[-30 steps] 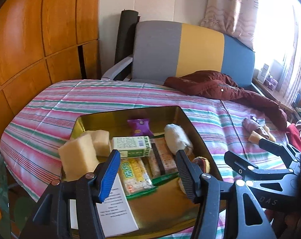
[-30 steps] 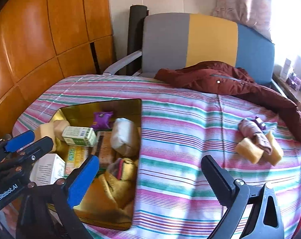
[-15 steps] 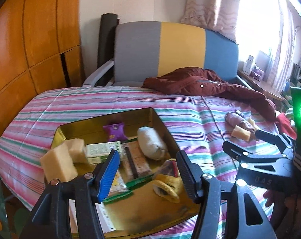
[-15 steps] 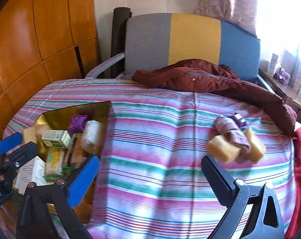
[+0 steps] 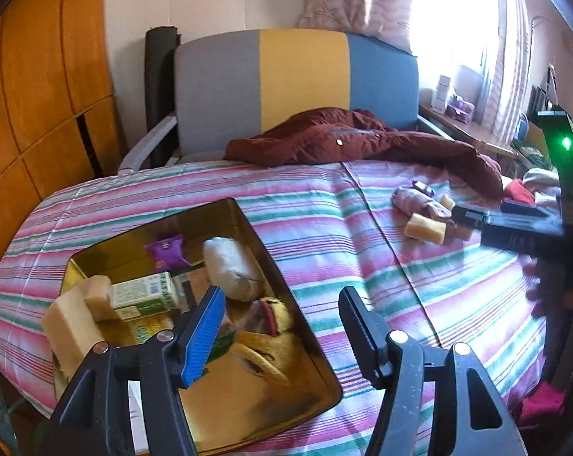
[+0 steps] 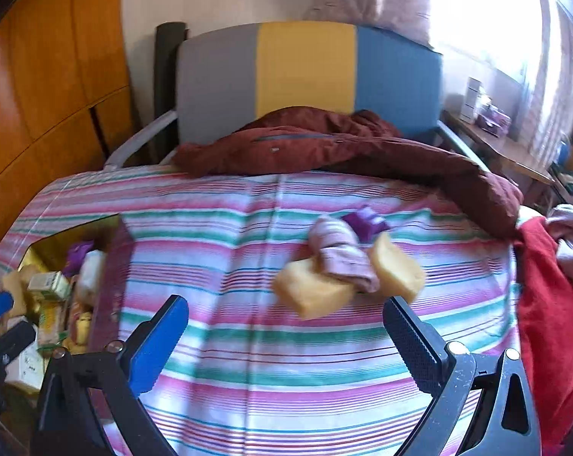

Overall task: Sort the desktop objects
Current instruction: 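Move both open tools from the tray toward the lilac sock and sponges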

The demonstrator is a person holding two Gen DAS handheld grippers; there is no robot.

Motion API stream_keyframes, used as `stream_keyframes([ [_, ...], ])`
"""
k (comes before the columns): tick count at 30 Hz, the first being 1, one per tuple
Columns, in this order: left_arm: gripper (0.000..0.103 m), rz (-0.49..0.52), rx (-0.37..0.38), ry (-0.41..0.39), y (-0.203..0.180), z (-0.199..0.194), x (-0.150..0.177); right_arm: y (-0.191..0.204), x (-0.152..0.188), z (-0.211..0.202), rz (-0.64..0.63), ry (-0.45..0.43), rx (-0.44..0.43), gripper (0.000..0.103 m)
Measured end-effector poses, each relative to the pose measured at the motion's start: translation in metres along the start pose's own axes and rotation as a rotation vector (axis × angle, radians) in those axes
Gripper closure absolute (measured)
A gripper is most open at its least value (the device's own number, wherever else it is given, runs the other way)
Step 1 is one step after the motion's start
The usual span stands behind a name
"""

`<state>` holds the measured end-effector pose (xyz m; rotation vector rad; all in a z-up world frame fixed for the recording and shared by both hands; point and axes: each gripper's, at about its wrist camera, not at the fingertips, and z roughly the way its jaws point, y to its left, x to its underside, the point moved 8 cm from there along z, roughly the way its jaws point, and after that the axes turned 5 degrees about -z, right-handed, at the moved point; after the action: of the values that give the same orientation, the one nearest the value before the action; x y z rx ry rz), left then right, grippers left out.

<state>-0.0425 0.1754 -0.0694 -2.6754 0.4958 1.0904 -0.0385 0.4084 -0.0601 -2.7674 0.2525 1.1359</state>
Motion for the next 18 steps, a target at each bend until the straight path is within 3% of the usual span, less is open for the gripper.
stream_keyframes([
  [8, 0.040, 0.036, 0.051, 0.026, -0.018, 0.004, 0.007, -0.056, -0.005, 0.001, 0.119, -0.005, 0.049, 0.000],
  [13, 0.040, 0.018, 0.063, 0.021, -0.018, 0.004, 0.005, -0.090, 0.000, 0.004, 0.140, 0.011, 0.110, 0.000],
  [18, 0.040, 0.002, 0.070, 0.043, -0.020, 0.008, 0.006, -0.125, 0.006, 0.010, 0.233, 0.025, 0.119, 0.000],
])
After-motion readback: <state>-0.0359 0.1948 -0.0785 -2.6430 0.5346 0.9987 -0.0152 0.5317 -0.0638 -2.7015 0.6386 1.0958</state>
